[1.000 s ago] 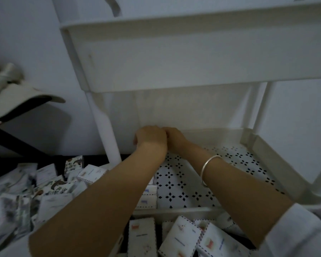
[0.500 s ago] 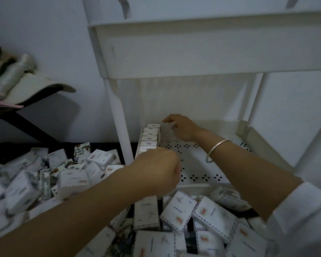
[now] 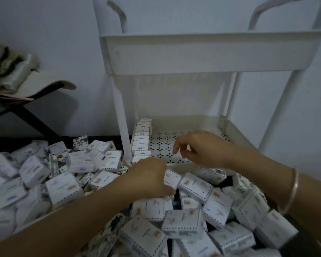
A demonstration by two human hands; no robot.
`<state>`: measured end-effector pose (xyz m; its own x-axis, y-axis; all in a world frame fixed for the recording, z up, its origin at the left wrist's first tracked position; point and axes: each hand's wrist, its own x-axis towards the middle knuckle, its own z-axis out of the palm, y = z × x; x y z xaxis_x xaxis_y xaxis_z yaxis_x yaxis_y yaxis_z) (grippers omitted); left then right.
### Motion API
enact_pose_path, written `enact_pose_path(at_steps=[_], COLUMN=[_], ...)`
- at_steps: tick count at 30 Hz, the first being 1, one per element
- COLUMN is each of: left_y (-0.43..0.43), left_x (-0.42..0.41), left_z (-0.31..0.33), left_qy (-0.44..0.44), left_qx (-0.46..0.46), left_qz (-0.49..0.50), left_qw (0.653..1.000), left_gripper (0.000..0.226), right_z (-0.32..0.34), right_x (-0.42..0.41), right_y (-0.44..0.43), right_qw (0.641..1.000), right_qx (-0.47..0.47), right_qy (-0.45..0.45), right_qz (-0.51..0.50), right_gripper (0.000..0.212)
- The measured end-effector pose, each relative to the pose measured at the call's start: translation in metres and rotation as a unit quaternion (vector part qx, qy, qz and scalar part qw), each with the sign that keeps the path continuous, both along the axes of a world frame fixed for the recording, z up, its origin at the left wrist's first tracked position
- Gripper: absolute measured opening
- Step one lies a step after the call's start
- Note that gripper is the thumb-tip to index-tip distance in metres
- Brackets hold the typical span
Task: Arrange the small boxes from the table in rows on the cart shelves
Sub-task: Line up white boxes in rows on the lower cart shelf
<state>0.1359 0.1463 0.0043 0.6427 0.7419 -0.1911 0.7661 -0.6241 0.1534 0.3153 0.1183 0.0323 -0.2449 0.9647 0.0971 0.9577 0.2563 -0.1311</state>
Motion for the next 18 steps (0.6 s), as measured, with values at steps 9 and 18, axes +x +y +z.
enact_pose_path(at_steps=[9,18], left_y=[-0.006,-0.001], left_x=[-0.006,-0.024], left_z=[-0.011,0.016], left_qy=[-0.065,-0.192], left_qx=[0.039,0.010], left_qz=[0.013,0.045], left_qw=[0.997,0.980], left_gripper=[0.048,0.028], right_z=[-0.020,-0.035], right_x=[-0.012,-0.014], right_y=[-0.046,-0.047], right_qw=[0.984,0.993], right_qx=[-0.075,-0.057], right_qy=[-0.152,-0.059], right_qz=[-0.055,-0.080], right_gripper=[0.049,0.071])
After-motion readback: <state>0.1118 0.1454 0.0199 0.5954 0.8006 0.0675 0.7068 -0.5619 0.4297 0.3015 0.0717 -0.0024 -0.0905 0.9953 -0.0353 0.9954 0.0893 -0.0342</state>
